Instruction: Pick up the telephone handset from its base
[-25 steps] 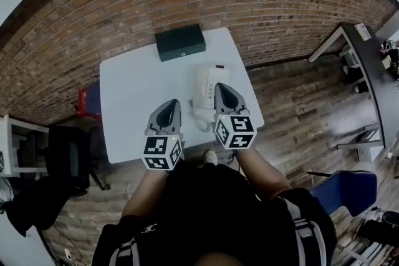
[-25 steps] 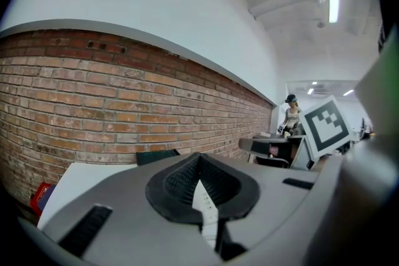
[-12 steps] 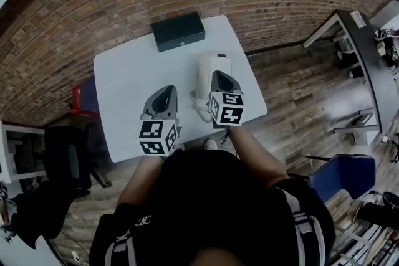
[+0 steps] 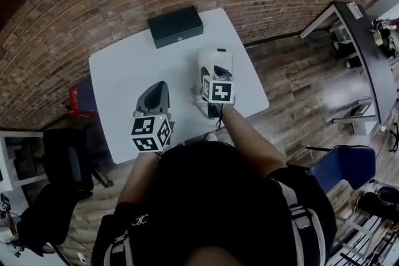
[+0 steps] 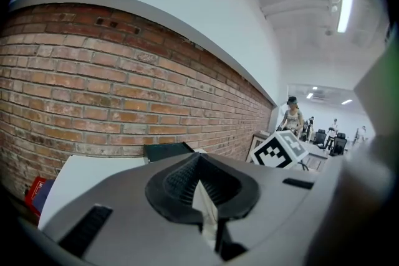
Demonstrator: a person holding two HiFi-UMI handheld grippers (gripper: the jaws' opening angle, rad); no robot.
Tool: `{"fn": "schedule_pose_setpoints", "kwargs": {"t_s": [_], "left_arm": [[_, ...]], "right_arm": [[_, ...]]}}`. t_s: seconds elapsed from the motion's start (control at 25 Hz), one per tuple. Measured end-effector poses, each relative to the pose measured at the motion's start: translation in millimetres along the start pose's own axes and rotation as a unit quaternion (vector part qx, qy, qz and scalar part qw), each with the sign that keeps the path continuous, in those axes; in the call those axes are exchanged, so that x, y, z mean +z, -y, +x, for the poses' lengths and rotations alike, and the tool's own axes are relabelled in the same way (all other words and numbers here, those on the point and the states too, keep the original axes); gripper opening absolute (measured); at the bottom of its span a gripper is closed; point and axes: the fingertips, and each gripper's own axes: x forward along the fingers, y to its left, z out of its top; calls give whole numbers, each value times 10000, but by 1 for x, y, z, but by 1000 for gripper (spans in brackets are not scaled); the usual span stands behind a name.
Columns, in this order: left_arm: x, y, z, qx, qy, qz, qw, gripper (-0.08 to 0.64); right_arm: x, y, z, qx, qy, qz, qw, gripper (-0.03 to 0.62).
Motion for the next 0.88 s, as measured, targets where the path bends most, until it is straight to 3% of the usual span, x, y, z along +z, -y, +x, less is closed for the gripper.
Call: {"fn": "schedule_pose_setpoints", "kwargs": {"t_s": [0.4,0.88], "left_arm": [[-1,-25,9,150,-67,-63,9998,-3],[0,-37,16,198,-85,-110,9997,-2]], "right_arm": [[-23,2,59,-366,-862,-1,9956,212],[-47,10,89,-637,-1597,230,9848,224]]}}
